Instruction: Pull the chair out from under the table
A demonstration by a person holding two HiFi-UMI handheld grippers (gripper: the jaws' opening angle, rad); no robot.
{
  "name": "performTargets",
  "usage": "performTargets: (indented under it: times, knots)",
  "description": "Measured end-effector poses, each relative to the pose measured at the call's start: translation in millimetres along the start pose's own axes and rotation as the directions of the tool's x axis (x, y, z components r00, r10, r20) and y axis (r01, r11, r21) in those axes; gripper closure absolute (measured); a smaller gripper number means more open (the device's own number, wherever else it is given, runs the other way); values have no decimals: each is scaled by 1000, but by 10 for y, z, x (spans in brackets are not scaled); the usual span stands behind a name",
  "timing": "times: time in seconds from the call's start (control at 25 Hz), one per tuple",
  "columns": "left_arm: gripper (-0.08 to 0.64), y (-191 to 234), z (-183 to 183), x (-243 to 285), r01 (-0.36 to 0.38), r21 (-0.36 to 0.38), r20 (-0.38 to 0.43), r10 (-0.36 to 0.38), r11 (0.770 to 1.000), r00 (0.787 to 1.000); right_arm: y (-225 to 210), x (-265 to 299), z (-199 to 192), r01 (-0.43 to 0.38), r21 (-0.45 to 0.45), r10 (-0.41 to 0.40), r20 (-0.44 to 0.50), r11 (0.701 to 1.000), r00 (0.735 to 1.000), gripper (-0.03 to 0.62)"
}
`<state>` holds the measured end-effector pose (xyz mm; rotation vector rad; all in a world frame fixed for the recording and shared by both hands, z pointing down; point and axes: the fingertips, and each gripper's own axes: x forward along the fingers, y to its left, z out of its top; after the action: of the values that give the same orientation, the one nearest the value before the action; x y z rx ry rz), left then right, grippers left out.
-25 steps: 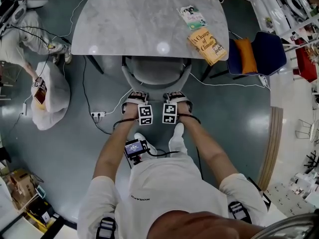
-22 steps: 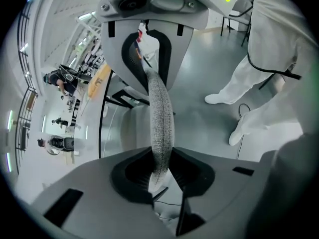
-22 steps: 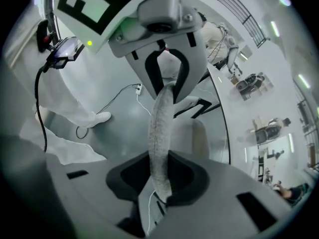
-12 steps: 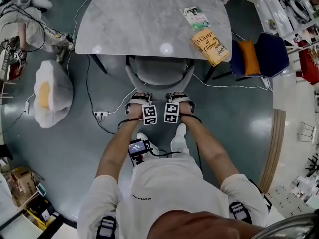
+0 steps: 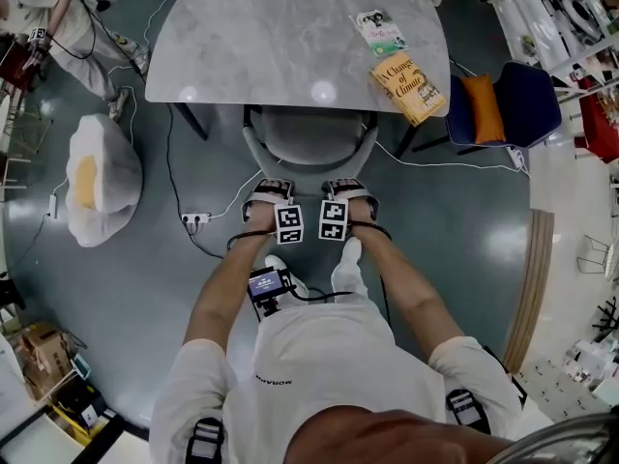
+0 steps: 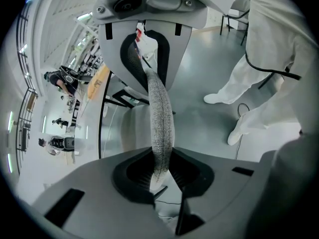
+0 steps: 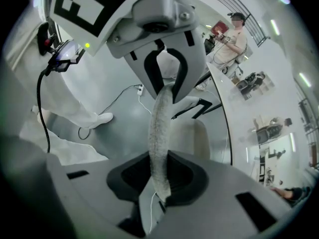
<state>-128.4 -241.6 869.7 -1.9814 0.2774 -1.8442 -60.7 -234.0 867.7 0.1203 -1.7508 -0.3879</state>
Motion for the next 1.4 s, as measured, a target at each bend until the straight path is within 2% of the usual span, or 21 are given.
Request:
performTargets:
  times: [1.4]
  knots:
    - [479, -739, 236, -340, 27, -17, 23, -27, 999, 999, 777, -254, 64, -3, 32, 3, 0, 999, 1000, 508]
